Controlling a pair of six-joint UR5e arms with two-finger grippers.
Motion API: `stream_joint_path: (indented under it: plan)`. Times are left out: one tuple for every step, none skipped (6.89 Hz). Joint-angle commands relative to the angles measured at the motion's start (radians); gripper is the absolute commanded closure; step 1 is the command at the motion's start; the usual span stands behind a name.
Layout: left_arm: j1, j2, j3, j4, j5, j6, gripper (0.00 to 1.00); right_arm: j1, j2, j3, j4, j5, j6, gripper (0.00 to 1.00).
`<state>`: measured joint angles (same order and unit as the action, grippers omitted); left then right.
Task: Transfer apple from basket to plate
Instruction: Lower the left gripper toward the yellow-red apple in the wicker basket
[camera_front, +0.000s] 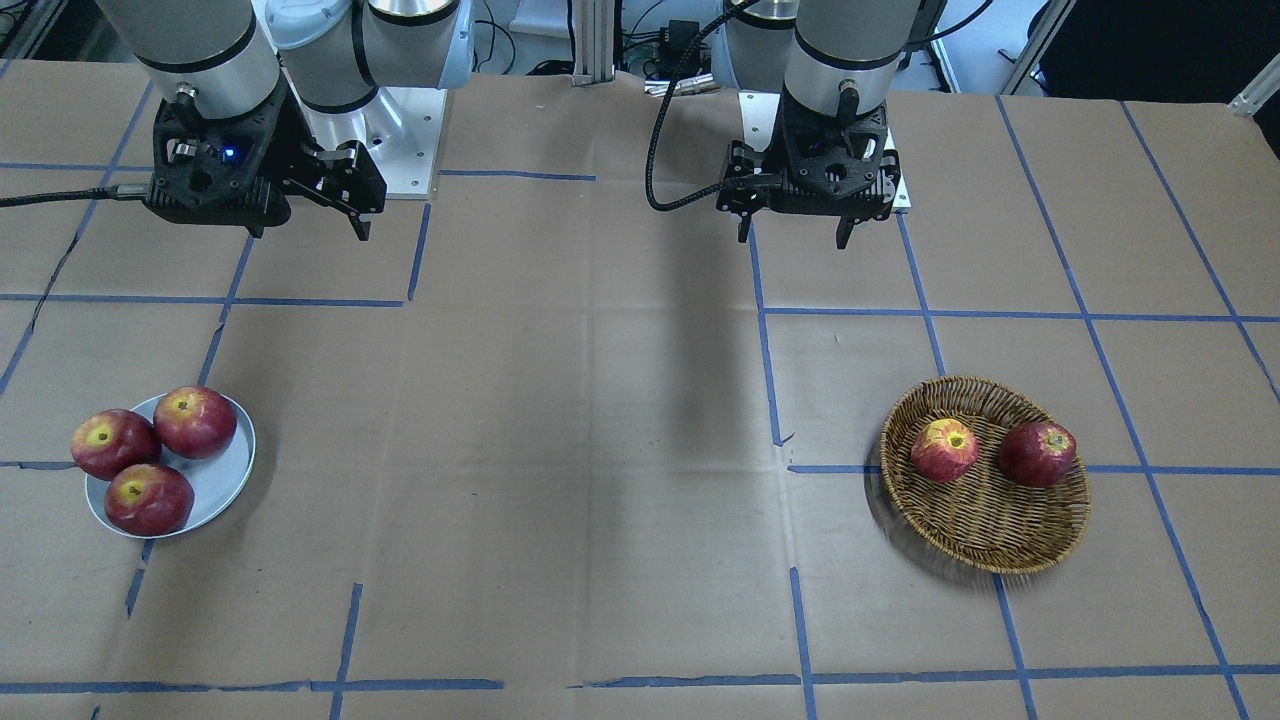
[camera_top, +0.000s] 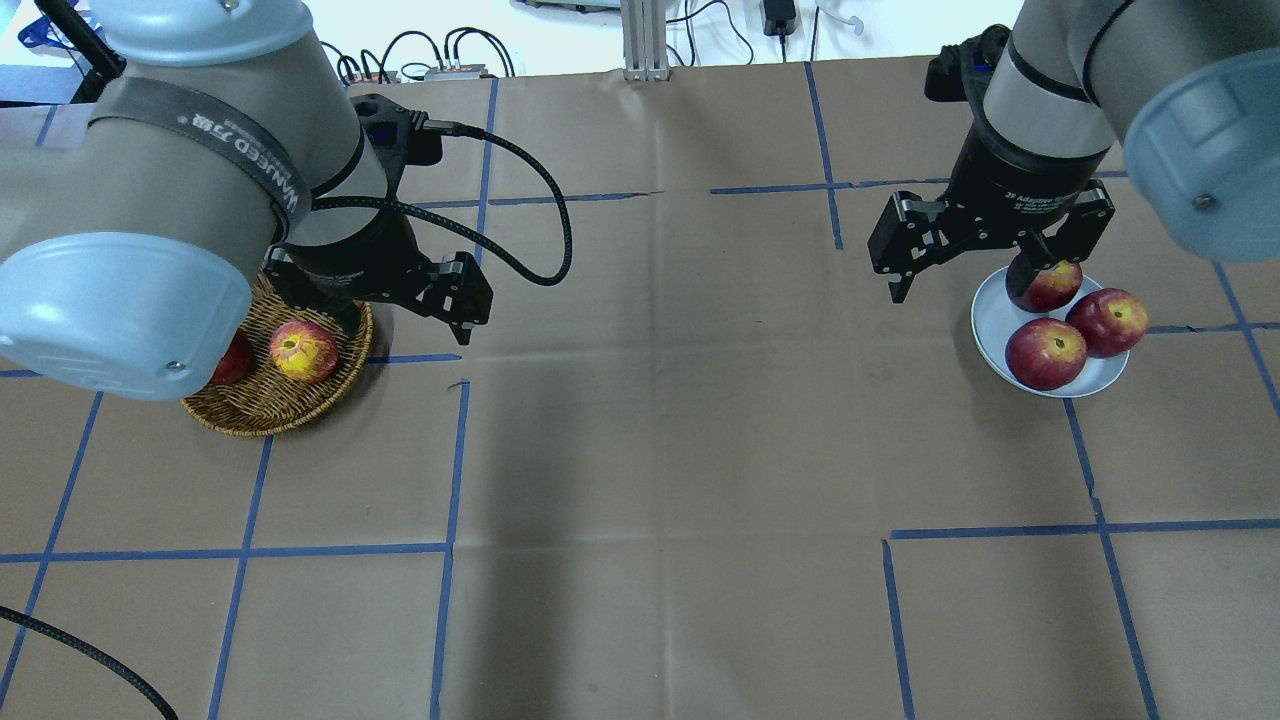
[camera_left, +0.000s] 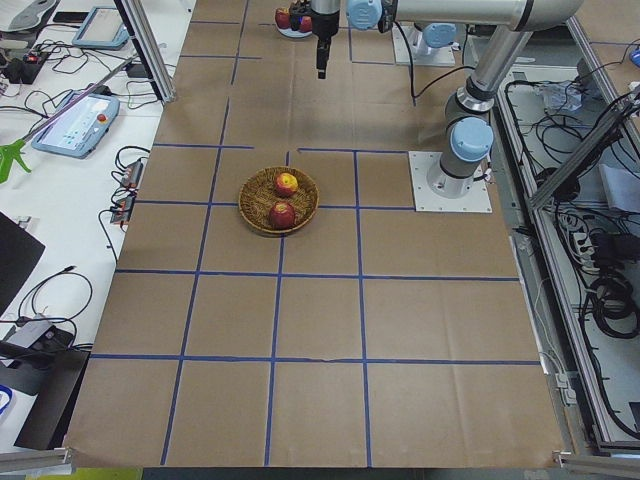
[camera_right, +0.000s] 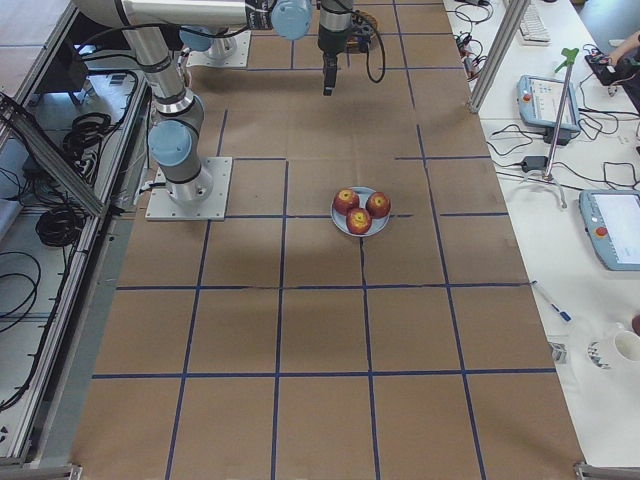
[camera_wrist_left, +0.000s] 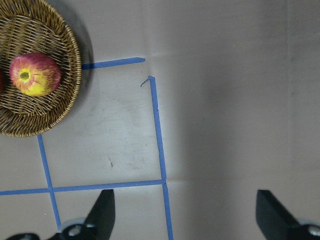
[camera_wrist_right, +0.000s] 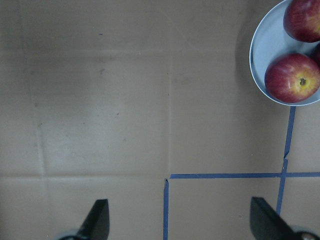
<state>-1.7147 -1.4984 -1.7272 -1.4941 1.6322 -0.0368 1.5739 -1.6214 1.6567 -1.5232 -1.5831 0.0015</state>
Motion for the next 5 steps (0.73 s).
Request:
stream_joint_path:
  plan:
    - [0.001, 0.003, 0.0, 0.0, 0.002, 0.0, 0.01, -0.002, -0.001, 0.0, 0.0, 0.0, 0.0, 0.0]
    - [0.001, 0.004, 0.0, -0.002, 0.003, 0.0, 0.01, 0.0, -0.002, -0.001, 0.0, 0.0, 0.0, 0.0]
    - [0.001, 0.004, 0.0, -0.003, 0.005, 0.0, 0.01, 0.0, -0.002, 0.0, 0.0, 0.0, 0.0, 0.0]
    - [0.001, 0.006, 0.0, -0.002, 0.006, 0.0, 0.01, 0.0, -0.002, 0.0, 0.0, 0.0, 0.0, 0.0]
    - [0.001, 0.007, 0.001, -0.008, 0.006, -0.002, 0.01, 0.0, -0.002, 0.0, 0.0, 0.0, 0.0, 0.0]
